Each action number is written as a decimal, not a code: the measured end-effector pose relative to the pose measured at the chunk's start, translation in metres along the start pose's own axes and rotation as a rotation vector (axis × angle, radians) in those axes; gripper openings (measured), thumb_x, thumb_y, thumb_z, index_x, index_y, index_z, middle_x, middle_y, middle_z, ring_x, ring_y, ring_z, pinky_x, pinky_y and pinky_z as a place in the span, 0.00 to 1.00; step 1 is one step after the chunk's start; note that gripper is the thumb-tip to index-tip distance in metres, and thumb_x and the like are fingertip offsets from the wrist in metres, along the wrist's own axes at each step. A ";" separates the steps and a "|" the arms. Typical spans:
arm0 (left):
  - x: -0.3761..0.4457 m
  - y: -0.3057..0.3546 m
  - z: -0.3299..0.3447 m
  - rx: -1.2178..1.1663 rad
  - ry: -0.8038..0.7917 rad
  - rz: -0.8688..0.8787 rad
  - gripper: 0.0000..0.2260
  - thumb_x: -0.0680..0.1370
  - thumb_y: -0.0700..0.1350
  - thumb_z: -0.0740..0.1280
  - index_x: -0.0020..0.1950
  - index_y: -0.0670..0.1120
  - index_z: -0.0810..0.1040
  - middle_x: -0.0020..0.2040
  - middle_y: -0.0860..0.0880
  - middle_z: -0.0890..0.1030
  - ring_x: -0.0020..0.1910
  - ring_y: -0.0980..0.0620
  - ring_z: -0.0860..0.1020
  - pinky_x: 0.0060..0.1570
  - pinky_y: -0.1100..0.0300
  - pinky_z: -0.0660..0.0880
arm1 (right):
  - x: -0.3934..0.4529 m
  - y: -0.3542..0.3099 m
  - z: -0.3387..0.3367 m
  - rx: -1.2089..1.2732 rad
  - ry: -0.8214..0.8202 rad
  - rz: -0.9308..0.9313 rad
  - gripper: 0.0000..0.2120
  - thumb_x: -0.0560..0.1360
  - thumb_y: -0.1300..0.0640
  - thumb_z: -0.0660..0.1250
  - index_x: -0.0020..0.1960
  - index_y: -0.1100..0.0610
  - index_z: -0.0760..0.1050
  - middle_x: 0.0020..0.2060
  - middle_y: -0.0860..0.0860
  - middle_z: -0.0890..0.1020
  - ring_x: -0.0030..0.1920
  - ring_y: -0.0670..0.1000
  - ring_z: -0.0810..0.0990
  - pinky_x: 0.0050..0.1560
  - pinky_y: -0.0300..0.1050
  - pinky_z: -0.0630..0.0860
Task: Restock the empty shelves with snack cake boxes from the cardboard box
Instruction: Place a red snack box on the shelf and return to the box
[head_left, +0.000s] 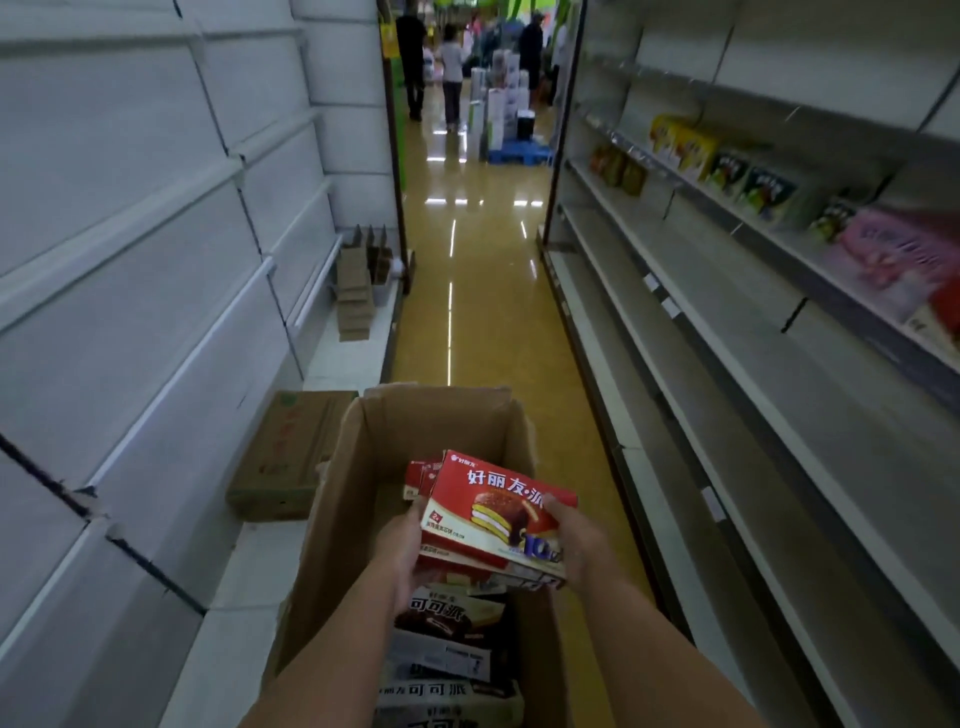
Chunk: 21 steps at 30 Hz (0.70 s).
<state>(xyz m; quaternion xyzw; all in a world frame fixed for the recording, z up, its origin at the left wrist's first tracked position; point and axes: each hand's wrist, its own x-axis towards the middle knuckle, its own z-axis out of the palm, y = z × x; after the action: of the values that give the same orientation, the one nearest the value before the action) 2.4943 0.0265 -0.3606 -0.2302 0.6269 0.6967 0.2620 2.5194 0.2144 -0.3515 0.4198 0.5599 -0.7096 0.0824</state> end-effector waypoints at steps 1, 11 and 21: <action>-0.004 0.002 0.006 0.023 0.006 0.016 0.22 0.79 0.57 0.61 0.56 0.39 0.79 0.45 0.41 0.85 0.46 0.41 0.83 0.45 0.50 0.79 | -0.005 0.000 -0.010 0.056 -0.002 0.004 0.18 0.74 0.49 0.70 0.52 0.64 0.76 0.43 0.63 0.84 0.41 0.62 0.84 0.39 0.52 0.81; -0.019 0.034 0.039 0.116 -0.022 0.249 0.28 0.75 0.63 0.62 0.56 0.38 0.78 0.47 0.39 0.82 0.47 0.39 0.80 0.51 0.45 0.76 | -0.075 -0.010 -0.074 0.347 -0.013 -0.175 0.18 0.78 0.53 0.63 0.55 0.68 0.77 0.46 0.68 0.82 0.37 0.64 0.83 0.34 0.56 0.81; -0.069 0.031 0.083 0.241 -0.356 0.246 0.22 0.81 0.55 0.59 0.53 0.36 0.79 0.47 0.36 0.83 0.47 0.39 0.80 0.46 0.51 0.76 | -0.143 0.004 -0.100 0.490 0.141 -0.180 0.20 0.79 0.48 0.61 0.58 0.65 0.75 0.44 0.64 0.84 0.45 0.64 0.83 0.48 0.58 0.80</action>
<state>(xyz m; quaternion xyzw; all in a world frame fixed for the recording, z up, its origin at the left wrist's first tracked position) 2.5269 0.1014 -0.2838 0.0069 0.6727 0.6731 0.3072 2.6629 0.2486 -0.2586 0.4243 0.4110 -0.7973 -0.1243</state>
